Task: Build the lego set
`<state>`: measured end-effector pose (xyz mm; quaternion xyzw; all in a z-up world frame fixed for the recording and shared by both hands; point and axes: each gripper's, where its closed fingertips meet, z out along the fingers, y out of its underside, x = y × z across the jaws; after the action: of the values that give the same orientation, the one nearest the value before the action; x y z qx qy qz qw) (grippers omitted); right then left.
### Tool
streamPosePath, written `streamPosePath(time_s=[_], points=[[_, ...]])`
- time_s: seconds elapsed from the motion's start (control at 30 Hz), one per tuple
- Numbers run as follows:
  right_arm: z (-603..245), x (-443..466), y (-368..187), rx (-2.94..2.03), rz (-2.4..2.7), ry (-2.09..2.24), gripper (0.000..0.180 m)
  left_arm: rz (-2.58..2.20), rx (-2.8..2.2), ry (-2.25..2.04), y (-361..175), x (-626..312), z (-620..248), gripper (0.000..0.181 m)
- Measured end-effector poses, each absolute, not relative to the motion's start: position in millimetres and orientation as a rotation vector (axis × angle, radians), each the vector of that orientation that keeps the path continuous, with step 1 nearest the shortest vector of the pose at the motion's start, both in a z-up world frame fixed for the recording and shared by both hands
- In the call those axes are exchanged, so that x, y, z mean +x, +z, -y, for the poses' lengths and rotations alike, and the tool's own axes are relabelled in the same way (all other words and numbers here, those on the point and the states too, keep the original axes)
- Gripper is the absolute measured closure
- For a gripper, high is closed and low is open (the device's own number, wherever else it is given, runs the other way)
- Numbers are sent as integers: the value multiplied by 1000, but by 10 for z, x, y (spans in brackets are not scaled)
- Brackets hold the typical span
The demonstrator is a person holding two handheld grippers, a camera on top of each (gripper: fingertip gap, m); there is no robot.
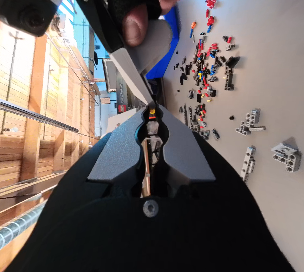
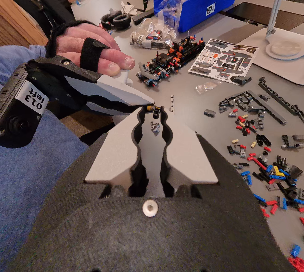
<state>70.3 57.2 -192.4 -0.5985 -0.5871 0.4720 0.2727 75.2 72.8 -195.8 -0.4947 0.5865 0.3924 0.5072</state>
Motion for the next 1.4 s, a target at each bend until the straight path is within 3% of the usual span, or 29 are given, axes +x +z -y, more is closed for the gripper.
streamPosePath(time_s=[0.17, 0.27, 0.53, 0.87, 1.3, 1.4], points=[[-682, 670, -1832, -1550, 1553, 1266, 161, -1366, -1231, 935, -1874, 702, -807, 175], [-801, 690, -1802, -1515, 1551, 1126, 149, -1321, -1261, 938, -1802, 635, -830, 175], [-911, 724, -1652, -1302, 1576, 685, 154, -1247, -1299, 892, -1620, 597, -807, 176], [-917, 717, -1510, -1230, 1557, 624, 158, -1215, -1295, 865, -1567, 598, -756, 176], [-724, 839, -1627, -1418, 1476, 1109, 167, -1231, -1103, 892, -1533, 846, -665, 176], [-664, 880, -1628, -1445, 1477, 1213, 162, -1255, -1100, 902, -1570, 870, -685, 176]])
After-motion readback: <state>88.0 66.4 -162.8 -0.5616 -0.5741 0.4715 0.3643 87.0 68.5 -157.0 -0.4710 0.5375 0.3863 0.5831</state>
